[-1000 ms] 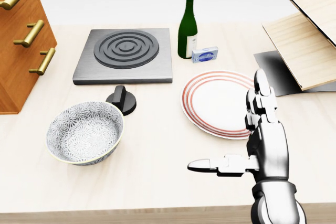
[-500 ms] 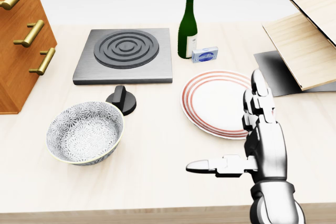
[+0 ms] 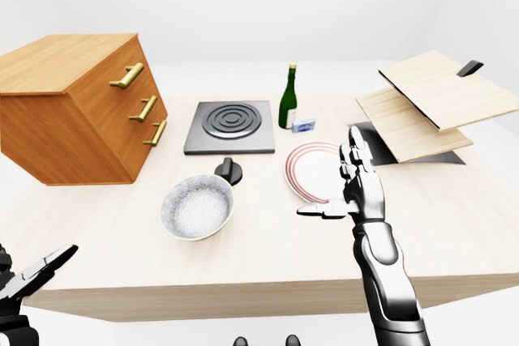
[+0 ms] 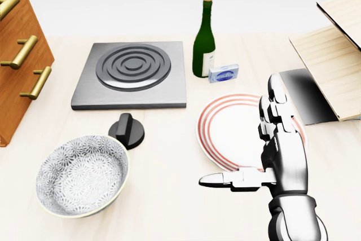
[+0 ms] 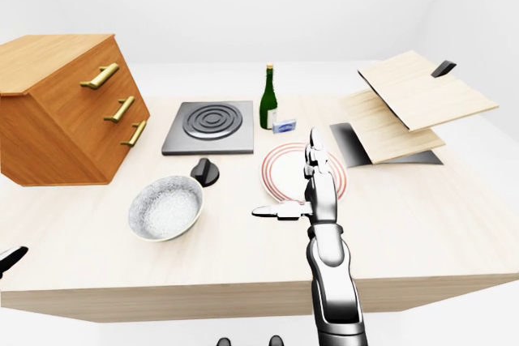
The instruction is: Pick up the akita bowl and put it on the plate.
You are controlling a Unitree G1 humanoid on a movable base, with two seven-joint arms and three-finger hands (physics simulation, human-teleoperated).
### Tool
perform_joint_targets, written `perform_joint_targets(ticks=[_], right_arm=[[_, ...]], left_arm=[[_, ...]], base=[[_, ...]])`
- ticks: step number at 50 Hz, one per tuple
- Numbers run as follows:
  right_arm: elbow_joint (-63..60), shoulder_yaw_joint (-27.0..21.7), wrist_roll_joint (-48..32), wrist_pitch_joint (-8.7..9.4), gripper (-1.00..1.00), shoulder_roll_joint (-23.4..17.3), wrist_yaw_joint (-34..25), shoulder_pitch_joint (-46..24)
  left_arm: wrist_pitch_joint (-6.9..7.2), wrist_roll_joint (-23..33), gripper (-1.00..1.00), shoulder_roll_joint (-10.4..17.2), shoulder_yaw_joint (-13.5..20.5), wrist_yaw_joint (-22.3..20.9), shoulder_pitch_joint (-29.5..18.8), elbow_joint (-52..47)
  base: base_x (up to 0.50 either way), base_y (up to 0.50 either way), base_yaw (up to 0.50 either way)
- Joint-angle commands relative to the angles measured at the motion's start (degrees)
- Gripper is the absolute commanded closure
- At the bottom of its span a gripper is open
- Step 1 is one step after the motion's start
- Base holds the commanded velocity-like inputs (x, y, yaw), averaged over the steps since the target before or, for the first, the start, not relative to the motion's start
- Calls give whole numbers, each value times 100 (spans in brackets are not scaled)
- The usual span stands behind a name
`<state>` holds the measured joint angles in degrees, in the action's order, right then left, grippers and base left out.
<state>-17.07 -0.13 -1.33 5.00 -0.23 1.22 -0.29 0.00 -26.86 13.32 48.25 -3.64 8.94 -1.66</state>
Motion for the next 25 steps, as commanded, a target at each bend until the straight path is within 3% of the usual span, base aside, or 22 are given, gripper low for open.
perform_joint_targets(ticks=[1, 25], right_arm=[[28, -14, -4, 0, -100, -8, -11, -7], [-101, -19, -30, 0, -100, -7, -26, -1]], left_arm=[[-36, 11, -100, -11, -1, -1, 5, 9], [-71, 4, -100, -12, 3, -2, 16, 28]], base=[[41, 0, 0], [41, 0, 0]])
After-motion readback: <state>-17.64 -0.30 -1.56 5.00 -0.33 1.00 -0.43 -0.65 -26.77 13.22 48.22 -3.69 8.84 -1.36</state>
